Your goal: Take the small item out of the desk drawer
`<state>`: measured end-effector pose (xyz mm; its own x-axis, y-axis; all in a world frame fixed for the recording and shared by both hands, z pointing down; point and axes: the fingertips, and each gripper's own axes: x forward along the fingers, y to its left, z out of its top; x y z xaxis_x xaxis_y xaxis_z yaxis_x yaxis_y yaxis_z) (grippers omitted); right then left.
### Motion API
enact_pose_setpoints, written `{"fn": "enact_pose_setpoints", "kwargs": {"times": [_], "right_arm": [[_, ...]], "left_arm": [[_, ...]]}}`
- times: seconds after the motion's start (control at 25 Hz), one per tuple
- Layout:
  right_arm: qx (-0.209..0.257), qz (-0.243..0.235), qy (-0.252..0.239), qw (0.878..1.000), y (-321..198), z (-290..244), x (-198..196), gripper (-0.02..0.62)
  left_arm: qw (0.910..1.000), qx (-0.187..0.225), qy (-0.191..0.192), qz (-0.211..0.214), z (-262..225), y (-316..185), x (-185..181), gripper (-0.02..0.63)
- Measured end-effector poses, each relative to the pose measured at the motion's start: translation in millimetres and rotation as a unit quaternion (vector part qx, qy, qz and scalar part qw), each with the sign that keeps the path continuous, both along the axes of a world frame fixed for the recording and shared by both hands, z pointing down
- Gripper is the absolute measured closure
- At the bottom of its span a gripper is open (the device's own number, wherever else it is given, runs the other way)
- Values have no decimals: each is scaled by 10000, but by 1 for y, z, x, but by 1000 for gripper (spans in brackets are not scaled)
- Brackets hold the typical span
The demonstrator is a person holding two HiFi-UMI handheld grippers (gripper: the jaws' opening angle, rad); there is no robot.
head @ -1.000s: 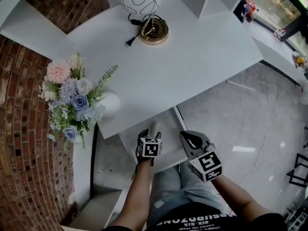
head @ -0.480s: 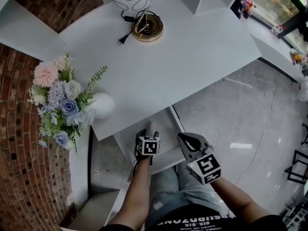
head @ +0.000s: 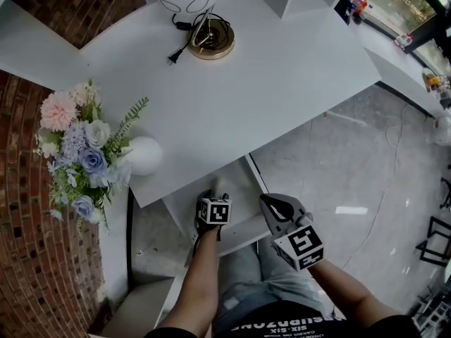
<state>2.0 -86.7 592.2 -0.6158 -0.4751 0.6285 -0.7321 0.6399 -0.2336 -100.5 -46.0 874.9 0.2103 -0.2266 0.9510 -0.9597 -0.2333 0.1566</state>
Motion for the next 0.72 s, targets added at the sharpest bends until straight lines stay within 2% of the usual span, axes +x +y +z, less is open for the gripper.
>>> {"fn": "enact_pose_setpoints", "kwargs": {"times": [0.36,0.48,0.72], "right_arm": [[-36,-138,-26,9999,7,2,-10,597],[-38,-163,-37,9999,8,1,-11,597],[-41,-186,-18,9998,10,1,-11,598]], "left_arm": [[9999,-101,-117,-25,2,4,-4,404],[9998,-92,-191,-56,4,4,-8,461],[9997,-60,-202,-90,1,5,-10,466]]}}
